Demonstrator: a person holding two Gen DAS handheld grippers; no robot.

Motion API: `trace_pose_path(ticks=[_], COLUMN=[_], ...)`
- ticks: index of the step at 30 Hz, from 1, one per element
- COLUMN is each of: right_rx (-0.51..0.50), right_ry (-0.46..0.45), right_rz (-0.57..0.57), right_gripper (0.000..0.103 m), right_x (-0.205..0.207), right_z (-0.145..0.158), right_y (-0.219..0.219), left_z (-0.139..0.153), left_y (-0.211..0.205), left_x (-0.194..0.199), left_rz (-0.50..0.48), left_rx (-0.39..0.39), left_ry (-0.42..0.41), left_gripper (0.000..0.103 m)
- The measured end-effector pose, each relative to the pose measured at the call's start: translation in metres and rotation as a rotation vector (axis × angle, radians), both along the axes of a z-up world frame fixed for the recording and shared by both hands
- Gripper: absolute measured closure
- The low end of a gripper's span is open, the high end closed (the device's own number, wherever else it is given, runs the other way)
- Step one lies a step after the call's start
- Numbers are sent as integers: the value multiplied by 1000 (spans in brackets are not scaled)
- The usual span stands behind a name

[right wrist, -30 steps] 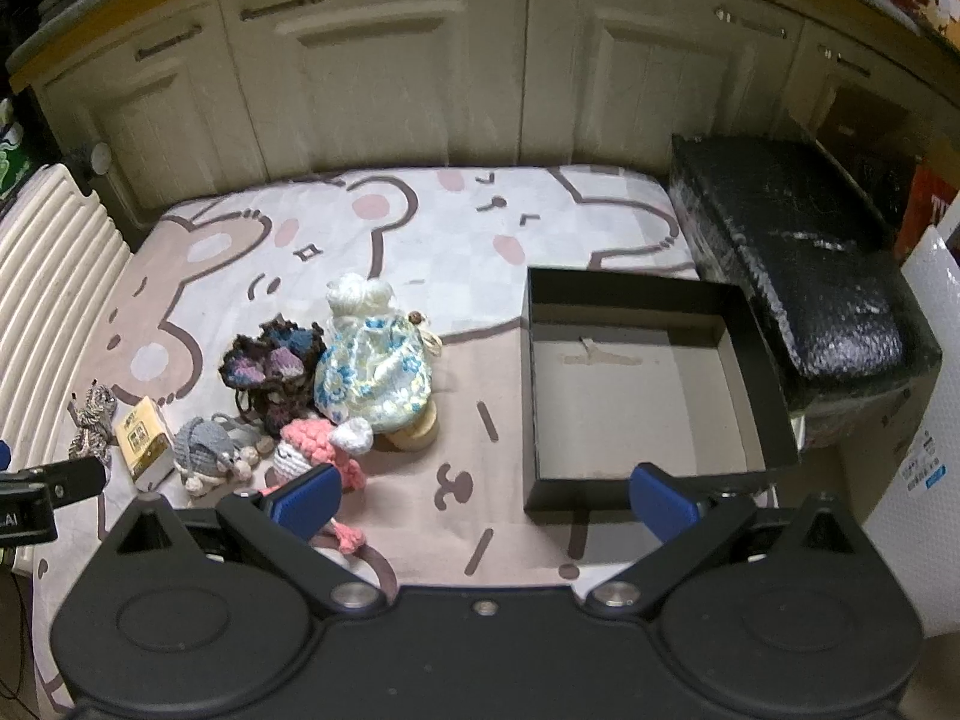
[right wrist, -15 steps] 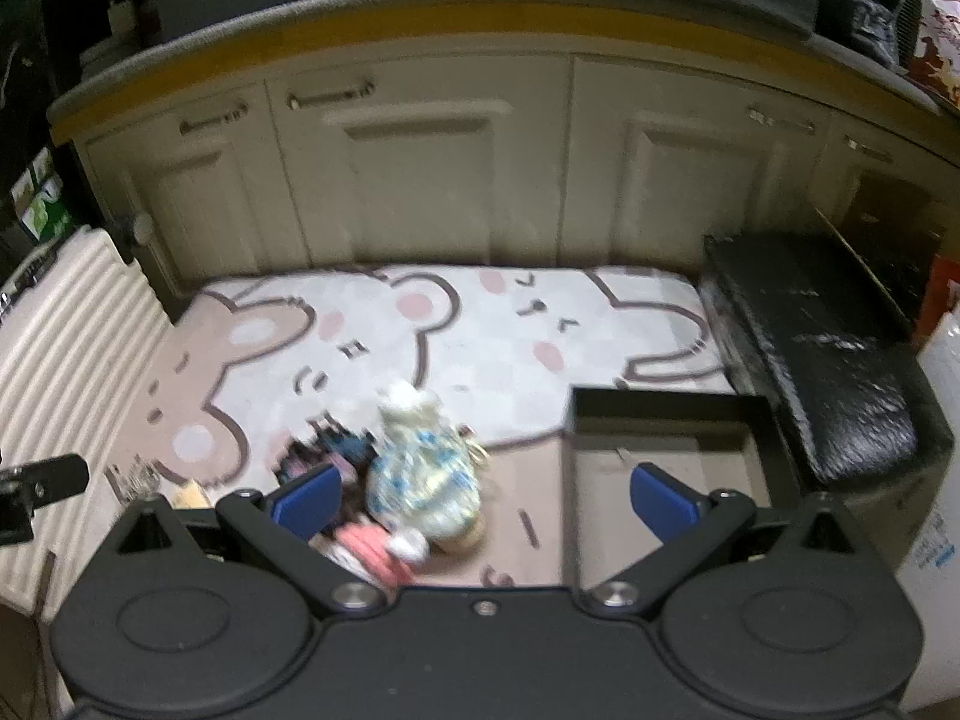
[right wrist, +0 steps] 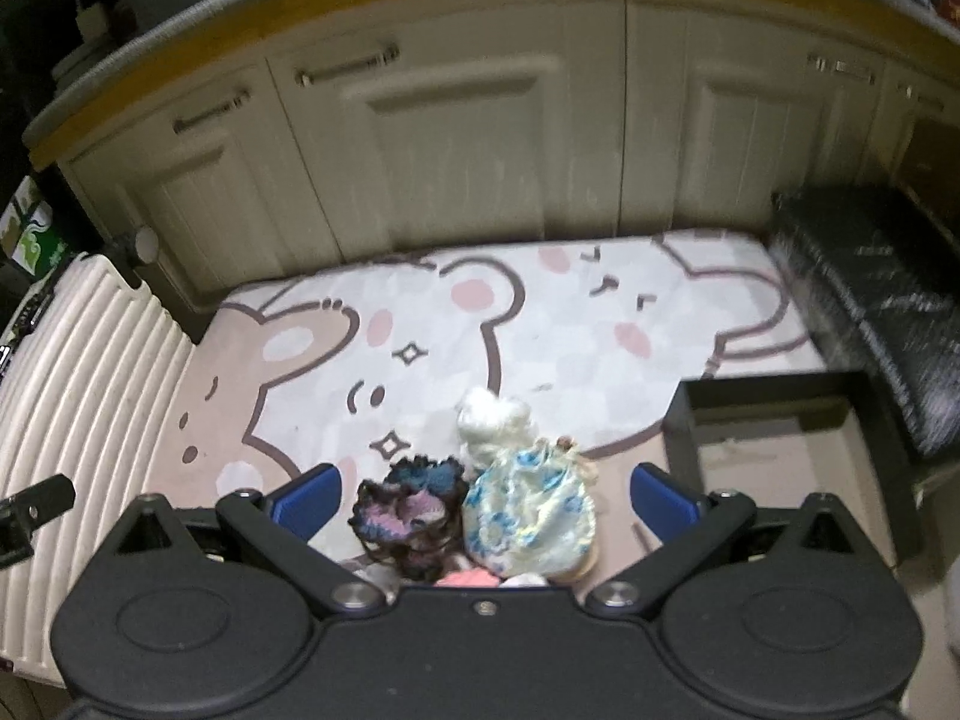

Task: Organize objects
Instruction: 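Grasp the twisted rope knot with the left tool while the right tool grasps the pink bunny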

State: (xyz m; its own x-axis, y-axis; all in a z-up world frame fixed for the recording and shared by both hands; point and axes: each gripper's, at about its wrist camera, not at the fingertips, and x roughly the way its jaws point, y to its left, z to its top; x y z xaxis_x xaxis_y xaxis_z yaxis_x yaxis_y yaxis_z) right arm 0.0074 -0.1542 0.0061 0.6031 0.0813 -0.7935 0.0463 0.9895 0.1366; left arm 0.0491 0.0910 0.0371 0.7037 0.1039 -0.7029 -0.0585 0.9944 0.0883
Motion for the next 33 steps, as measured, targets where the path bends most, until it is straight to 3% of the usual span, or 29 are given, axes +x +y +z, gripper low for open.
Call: trace_pose_path(ticks=[4, 8, 19, 25, 28, 33], right_rx=[12, 70, 243, 317, 303, 289], right_ry=[22, 66, 296, 417, 436, 493], right_rz=[-19, -75, -230, -212, -175, -138], right_gripper=[0, 0, 0, 1, 14, 29], right_x=[-1, 0, -8, -7, -3, 4], right_z=[-22, -38, -95, -118, -125, -137], right_y=[1, -8, -23, -11, -1, 9], left_z=[-27, -52, -113, -137, -143, -150], left_y=[15, 27, 40, 47, 48, 43], left_x=[8, 11, 24, 29, 32, 40], left_rz=[49, 101, 154, 172, 157, 123], left_rx=[36, -4, -50, -57, -82, -99], left_ry=[8, 6, 130, 180, 188, 200], left_gripper=[0, 2, 27, 35, 35, 35])
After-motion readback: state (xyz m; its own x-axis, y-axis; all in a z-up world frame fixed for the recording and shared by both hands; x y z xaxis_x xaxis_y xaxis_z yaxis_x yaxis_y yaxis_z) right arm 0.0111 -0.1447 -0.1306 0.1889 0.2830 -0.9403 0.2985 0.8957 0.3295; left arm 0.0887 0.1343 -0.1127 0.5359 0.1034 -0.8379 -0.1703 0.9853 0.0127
